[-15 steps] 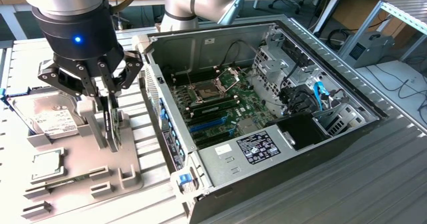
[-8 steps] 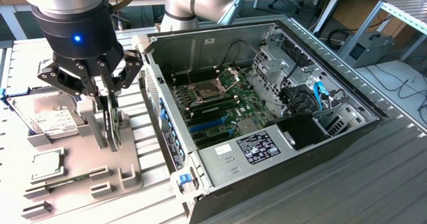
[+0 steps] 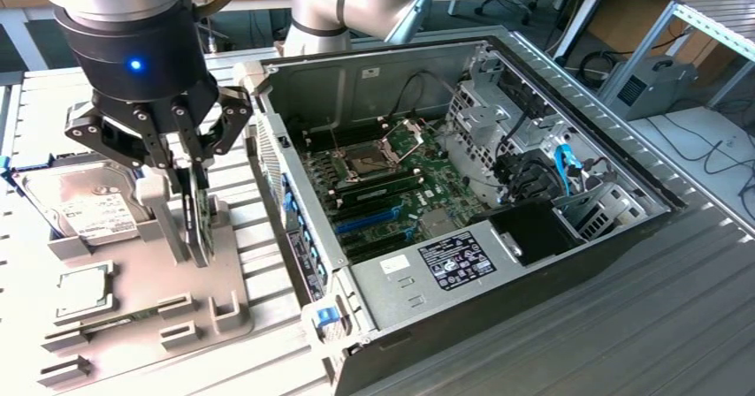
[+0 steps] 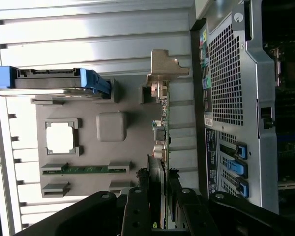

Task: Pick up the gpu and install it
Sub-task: 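Pick up the gpu and move the gpu toward the slot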

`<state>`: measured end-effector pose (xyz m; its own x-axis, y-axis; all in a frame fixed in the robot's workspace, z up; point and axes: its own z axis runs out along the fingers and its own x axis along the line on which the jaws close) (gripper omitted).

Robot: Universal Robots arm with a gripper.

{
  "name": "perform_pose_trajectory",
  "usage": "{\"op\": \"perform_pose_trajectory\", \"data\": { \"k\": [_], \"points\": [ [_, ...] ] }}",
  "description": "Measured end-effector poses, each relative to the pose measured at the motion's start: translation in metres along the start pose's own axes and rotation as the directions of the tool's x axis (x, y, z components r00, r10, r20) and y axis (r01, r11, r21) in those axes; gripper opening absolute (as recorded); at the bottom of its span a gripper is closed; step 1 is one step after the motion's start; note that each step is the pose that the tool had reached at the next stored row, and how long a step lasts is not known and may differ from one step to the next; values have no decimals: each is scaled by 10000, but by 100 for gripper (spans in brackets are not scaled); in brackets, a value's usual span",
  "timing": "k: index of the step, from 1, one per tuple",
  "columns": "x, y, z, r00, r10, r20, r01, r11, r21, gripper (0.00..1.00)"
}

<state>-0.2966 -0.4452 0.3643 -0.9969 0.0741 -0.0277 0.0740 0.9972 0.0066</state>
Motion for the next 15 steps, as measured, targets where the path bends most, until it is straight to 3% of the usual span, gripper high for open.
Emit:
{"op": "perform_pose_trajectory", "data": {
  "k": [15],
  "points": [
    [-1,0,-36,10000,0,0,0,10000,1,26]
  ]
}}
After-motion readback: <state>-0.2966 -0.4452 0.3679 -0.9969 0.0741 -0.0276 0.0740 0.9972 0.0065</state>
